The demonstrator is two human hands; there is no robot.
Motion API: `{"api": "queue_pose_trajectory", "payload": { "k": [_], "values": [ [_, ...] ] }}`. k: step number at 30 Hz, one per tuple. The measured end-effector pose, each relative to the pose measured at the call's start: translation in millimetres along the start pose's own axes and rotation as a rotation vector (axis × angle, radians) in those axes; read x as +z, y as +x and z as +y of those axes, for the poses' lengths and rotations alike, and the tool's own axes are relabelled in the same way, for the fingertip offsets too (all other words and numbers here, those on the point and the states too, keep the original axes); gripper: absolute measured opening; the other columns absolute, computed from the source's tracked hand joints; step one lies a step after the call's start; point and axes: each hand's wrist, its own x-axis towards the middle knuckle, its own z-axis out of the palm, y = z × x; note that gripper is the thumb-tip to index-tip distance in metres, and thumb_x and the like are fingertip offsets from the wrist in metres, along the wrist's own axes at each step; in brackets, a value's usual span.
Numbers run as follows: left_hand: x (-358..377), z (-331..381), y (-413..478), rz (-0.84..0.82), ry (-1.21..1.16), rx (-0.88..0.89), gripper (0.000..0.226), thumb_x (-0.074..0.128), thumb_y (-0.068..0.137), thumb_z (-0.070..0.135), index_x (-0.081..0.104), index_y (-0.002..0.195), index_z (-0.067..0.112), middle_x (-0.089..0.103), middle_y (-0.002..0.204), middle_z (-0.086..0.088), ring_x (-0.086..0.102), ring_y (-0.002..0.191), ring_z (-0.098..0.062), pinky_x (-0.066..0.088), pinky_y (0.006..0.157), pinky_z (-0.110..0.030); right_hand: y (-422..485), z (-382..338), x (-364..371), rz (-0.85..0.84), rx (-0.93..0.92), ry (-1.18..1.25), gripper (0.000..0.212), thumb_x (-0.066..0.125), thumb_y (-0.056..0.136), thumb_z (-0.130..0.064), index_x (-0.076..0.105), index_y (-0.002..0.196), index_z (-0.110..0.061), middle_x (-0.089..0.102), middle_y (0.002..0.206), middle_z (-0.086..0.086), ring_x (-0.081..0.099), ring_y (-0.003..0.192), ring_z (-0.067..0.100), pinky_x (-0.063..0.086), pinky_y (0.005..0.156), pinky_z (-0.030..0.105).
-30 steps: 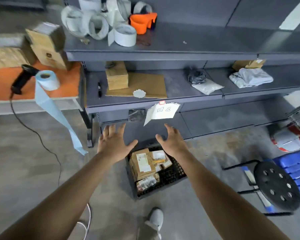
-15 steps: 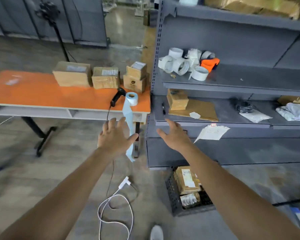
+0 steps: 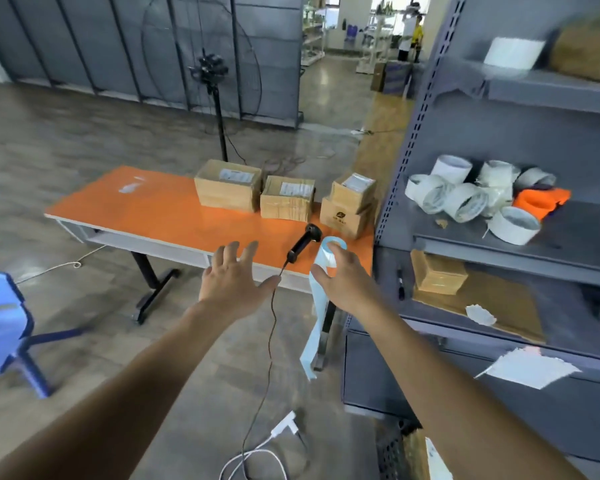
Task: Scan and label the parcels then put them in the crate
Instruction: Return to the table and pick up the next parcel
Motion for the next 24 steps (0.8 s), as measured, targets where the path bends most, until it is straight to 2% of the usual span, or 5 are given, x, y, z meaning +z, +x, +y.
{"api": "queue_pose_trajectory", "payload": {
  "k": [6, 10, 16, 24],
  "values": [
    [4, -11, 65, 0.002, 0.007, 0.032, 0.080, 0.044, 0.089, 0.066, 0.013, 0.153, 0.028, 0.015, 0.158, -0.007, 0.011, 0.145, -0.028, 0.027, 0.113, -0.047, 60, -17, 11, 0.015, 0.031, -0.037, 0.067, 0.041, 0.095, -0.060, 0.020, 0.153, -0.032, 0.026, 0.157, 0.002, 0.036, 0.139, 0.023, 0.042, 0.103, 0.045],
    [5, -28, 121, -0.009, -0.027, 0.078, 0.082, 0.044, 0.089, 0.066, 0.012, 0.153, 0.028, 0.014, 0.158, -0.006, 0.009, 0.146, -0.027, 0.025, 0.114, -0.047, 102, -36, 18, 0.066, 0.059, -0.027, 0.066, 0.044, 0.096, -0.058, 0.023, 0.152, -0.031, 0.032, 0.152, 0.000, 0.036, 0.137, 0.022, 0.042, 0.103, 0.043],
    [-9, -82, 214, -0.025, -0.067, 0.218, 0.081, 0.043, 0.089, 0.067, 0.014, 0.153, 0.028, 0.015, 0.158, -0.007, 0.010, 0.146, -0.027, 0.026, 0.114, -0.047, 169, -84, 45, 0.146, 0.183, -0.018, 0.066, 0.043, 0.097, -0.057, 0.022, 0.154, -0.030, 0.029, 0.154, 0.003, 0.038, 0.136, 0.022, 0.040, 0.102, 0.038],
    [-36, -151, 308, -0.123, -0.080, 0.319, 0.079, 0.043, 0.089, 0.067, 0.014, 0.152, 0.030, 0.015, 0.157, -0.006, 0.011, 0.146, -0.028, 0.028, 0.112, -0.046, 237, -156, 84, 0.217, 0.328, -0.006, 0.066, 0.043, 0.095, -0.060, 0.021, 0.152, -0.037, 0.028, 0.155, 0.002, 0.042, 0.134, 0.024, 0.044, 0.101, 0.045]
  ]
}}
